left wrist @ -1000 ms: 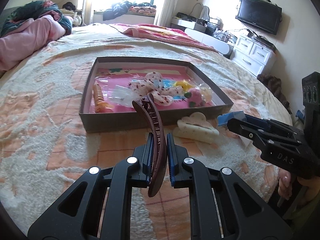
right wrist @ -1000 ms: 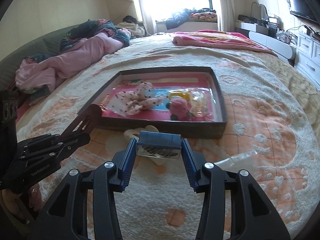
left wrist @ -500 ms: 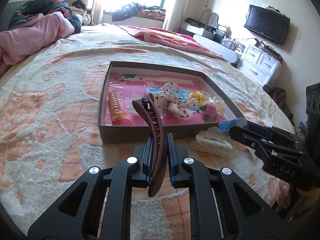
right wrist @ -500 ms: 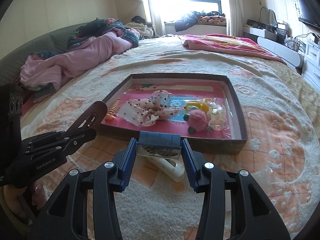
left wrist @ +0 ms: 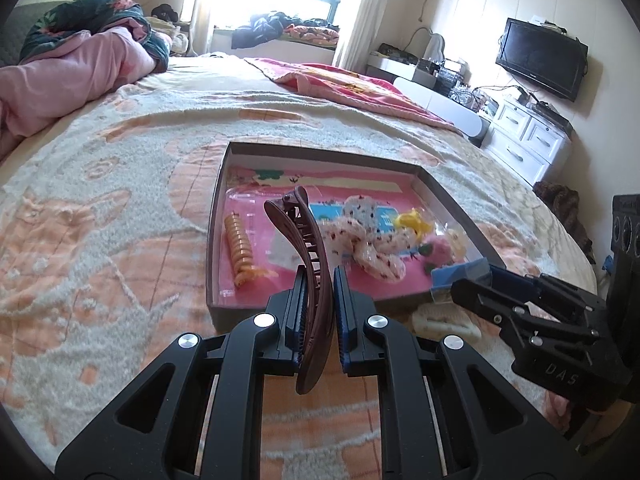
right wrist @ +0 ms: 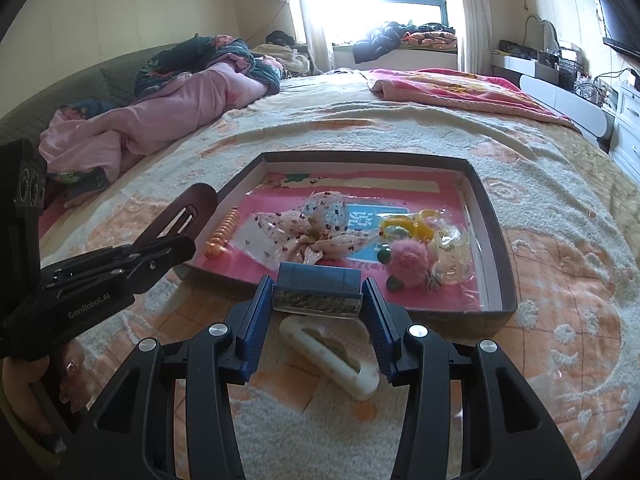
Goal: Organize jewelry
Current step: 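Carry the claw clip into the tray with the left tool while the right tool carries the brush there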
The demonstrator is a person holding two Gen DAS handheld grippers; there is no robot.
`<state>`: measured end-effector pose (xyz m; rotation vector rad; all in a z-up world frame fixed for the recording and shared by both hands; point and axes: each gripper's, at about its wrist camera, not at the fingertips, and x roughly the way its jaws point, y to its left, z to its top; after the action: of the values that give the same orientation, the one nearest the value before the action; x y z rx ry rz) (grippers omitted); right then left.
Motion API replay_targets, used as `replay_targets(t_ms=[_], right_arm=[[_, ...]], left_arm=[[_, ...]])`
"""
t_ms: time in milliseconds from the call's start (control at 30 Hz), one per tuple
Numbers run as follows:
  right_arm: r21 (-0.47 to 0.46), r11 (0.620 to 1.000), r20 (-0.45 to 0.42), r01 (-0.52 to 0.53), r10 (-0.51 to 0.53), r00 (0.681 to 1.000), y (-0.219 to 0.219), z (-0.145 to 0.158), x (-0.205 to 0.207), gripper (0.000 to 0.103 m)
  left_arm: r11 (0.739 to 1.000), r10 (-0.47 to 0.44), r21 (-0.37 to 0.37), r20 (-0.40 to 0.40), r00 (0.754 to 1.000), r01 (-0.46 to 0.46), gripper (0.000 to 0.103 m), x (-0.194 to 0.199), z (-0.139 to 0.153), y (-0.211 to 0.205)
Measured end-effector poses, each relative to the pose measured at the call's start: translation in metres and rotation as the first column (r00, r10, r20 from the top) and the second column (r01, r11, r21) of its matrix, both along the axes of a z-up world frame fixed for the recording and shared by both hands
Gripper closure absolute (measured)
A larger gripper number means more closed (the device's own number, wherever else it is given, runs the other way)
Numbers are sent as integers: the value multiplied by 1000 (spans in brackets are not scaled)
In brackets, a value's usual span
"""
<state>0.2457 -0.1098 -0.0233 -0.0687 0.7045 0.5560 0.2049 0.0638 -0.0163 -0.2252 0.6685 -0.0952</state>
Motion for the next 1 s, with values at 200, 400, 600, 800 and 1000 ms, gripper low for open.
replay_targets(t_ms=[200, 400, 600, 800, 1000], right_arm=[[8, 1000, 0, 12, -12, 1000, 1, -1, 14, 60], [10, 1000, 1, 17, -17, 1000, 4, -3, 25, 60], [11, 1000, -1, 27, -27, 1000, 7, -5, 40, 60], [4, 1000, -8, 27, -27, 1000, 12, -10, 49, 60], [-7, 1000, -16, 13, -13, 1000, 21, -15, 55, 60]], left_arm=[[1000, 0, 11, -1, 1000, 0, 96, 15, -1, 1], [1000, 2, 17, -9, 1000, -2, 96, 30, -3, 4], [1000, 12, 28, -12, 1000, -12, 96, 43, -4, 8], [999, 22, 35, -20, 1000, -22, 96, 59, -5, 15], [999, 15, 50, -35, 999, -13, 96, 77, -5, 17]])
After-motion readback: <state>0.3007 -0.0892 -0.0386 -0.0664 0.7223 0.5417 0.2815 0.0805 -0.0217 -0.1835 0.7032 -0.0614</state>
